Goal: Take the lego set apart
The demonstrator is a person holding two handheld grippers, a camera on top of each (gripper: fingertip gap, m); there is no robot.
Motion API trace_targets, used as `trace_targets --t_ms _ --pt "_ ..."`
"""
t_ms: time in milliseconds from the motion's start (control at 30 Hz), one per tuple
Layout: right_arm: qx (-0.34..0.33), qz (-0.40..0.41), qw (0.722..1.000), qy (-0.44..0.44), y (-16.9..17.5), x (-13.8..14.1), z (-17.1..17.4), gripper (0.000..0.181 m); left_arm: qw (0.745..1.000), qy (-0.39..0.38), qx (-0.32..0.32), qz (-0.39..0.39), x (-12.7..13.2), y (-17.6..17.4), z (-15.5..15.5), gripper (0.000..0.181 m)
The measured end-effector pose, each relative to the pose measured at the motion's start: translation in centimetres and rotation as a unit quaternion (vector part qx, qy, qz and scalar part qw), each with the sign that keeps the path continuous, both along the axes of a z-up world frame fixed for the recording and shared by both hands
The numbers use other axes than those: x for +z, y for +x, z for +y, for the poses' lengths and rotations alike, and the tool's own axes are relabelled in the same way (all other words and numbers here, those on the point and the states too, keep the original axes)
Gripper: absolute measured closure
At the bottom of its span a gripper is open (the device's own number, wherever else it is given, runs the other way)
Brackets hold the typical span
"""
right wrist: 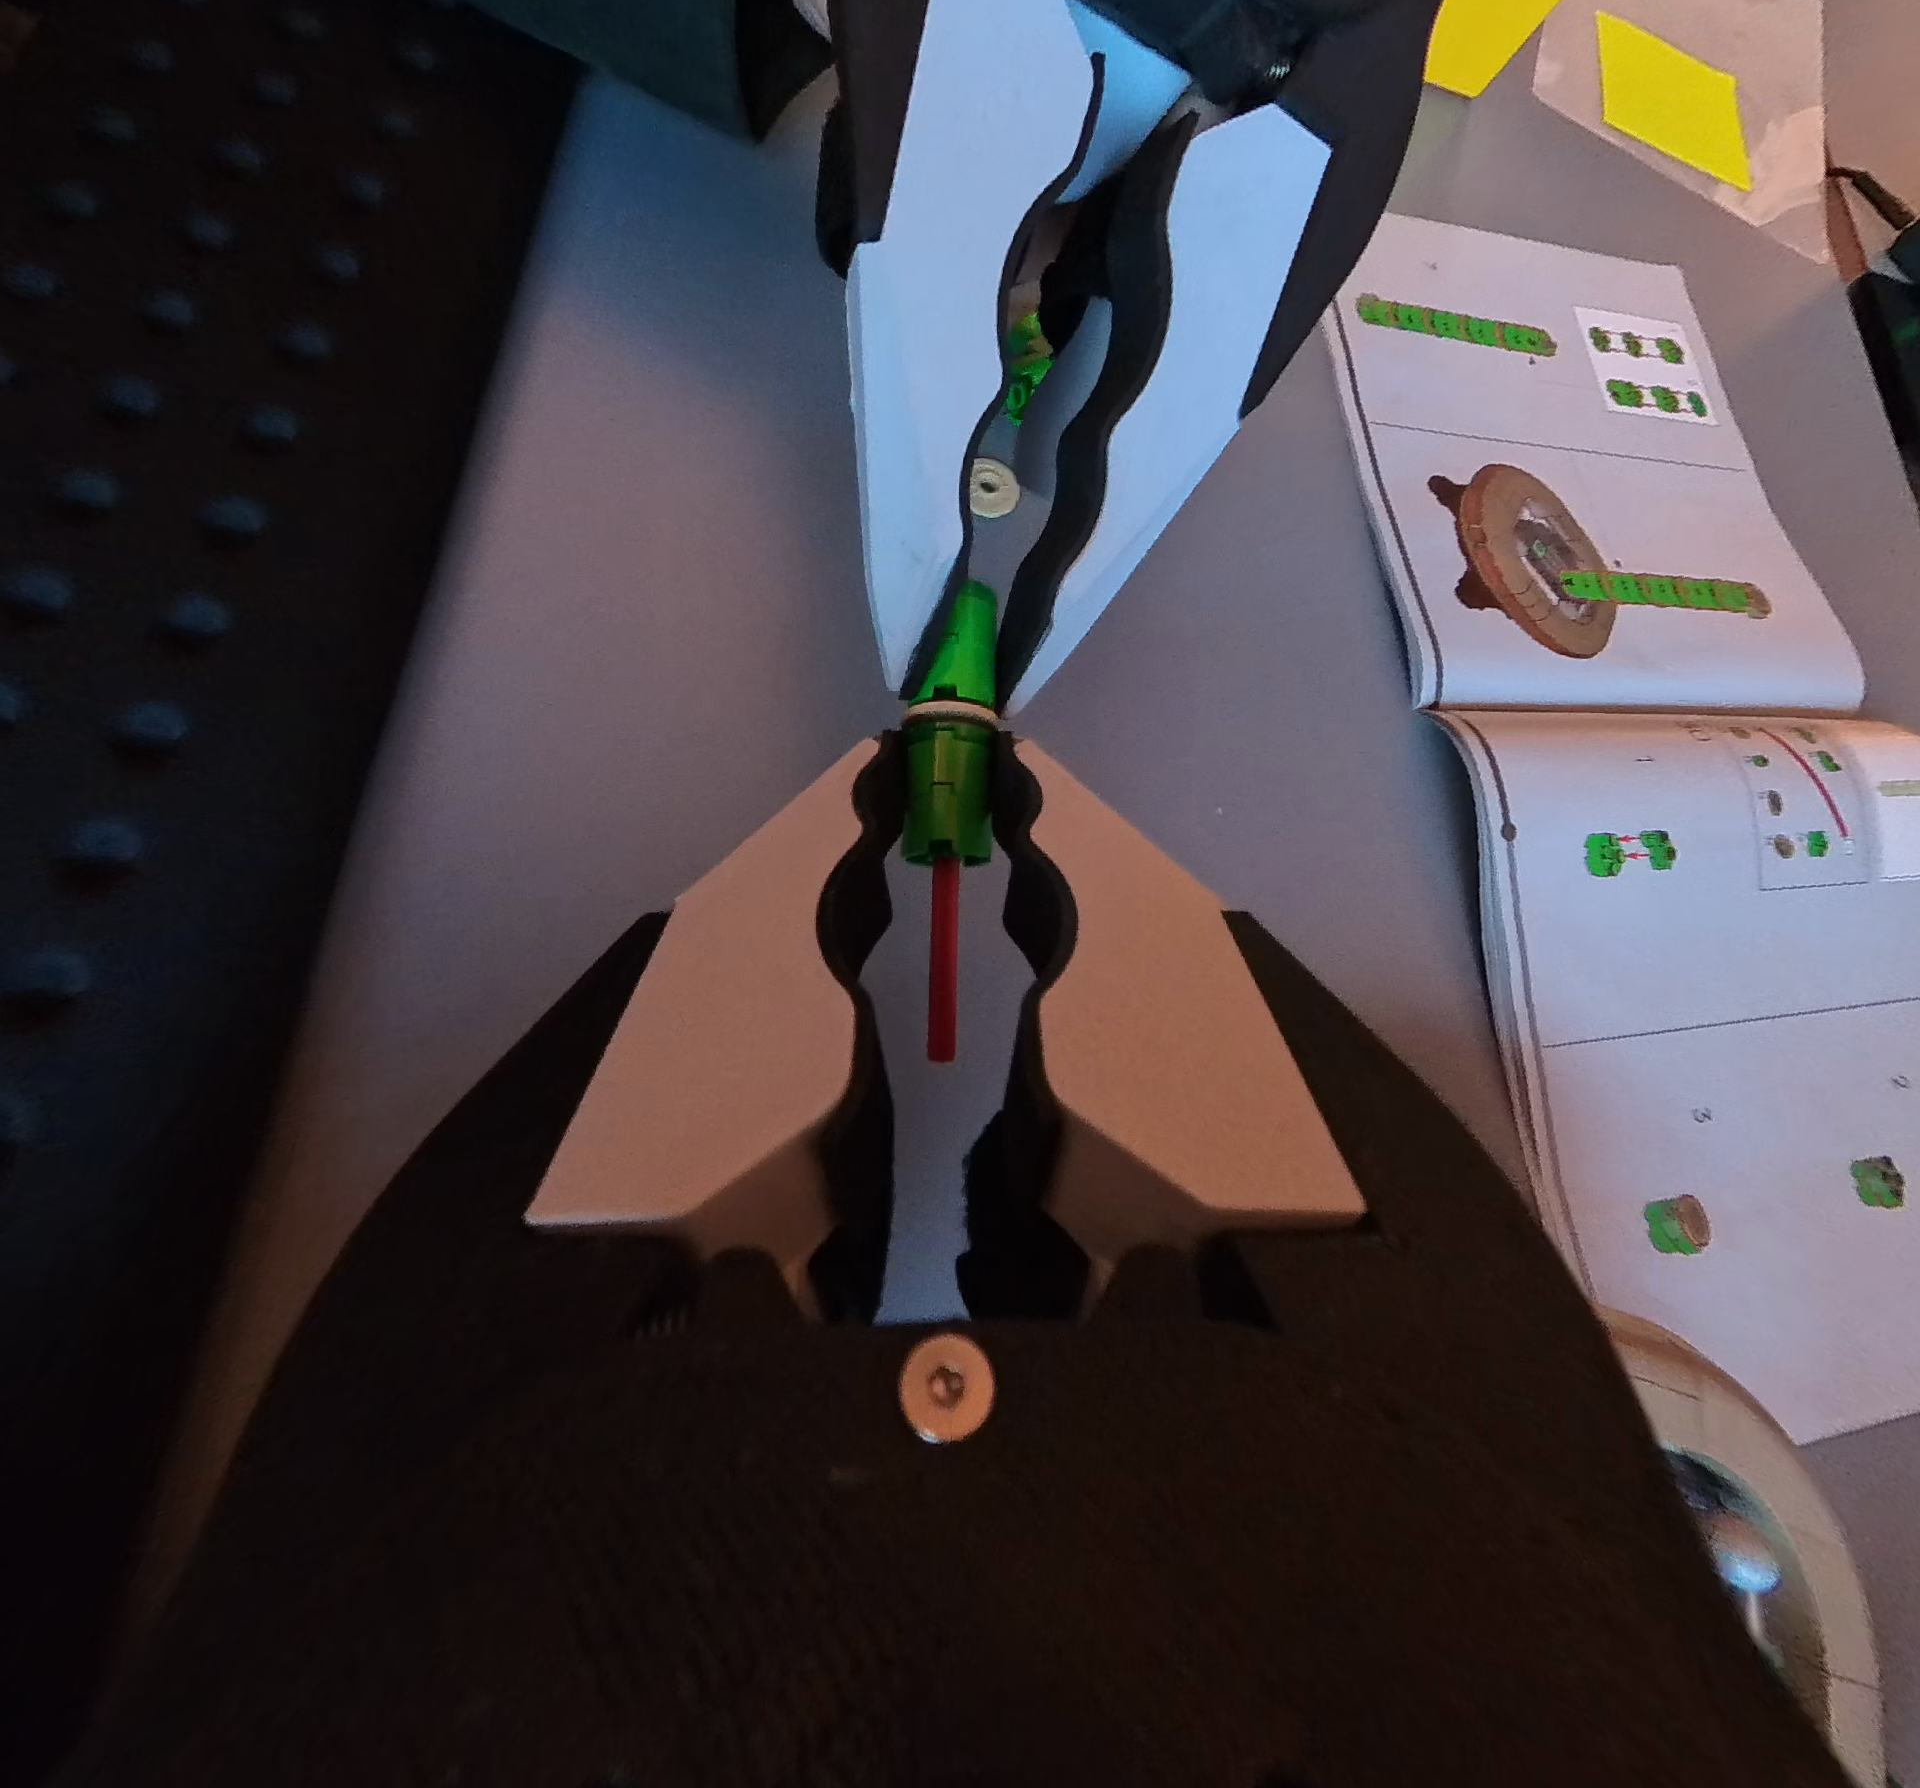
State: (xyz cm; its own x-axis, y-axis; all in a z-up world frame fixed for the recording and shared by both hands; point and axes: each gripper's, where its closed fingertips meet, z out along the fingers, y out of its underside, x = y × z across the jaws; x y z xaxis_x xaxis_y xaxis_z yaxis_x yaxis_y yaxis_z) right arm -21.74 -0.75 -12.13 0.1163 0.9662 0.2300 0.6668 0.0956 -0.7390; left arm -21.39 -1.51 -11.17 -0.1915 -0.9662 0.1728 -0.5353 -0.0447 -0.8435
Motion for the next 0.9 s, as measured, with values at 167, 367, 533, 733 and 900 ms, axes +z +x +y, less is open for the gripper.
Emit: trace_targets --t_ms 167,367,533,733,900 --pt "0.002 -0.001 1.000 -0.010 -0.1 -0.4 -0.1 0.164 1.000 -0.004 -0.002 0.008 -0.4 -0.1 -0.1 0.167" --pt "0.003 0.003 1.000 -0.019 -0.1 -0.5 -0.2 0.164 1.000 -0.009 -0.002 0.011 -0.5 -0.3 -0.1 0.167" --pt "0.005 0.003 1.000 -0.027 -0.1 -0.7 -0.3 0.164 1.000 -0.017 -0.001 0.017 -0.7 -0.4 -0.2 0.167" --pt "0.008 0.001 0.999 -0.037 -0.3 -1.0 -0.6 0.164 1.000 -0.022 -0.003 0.020 -1.0 -0.7 -0.4 0.167" --pt "0.012 0.002 0.999 -0.043 -0.4 -1.2 -0.7 0.164 0.999 -0.023 -0.005 0.023 -1.2 -0.9 -0.5 0.167"
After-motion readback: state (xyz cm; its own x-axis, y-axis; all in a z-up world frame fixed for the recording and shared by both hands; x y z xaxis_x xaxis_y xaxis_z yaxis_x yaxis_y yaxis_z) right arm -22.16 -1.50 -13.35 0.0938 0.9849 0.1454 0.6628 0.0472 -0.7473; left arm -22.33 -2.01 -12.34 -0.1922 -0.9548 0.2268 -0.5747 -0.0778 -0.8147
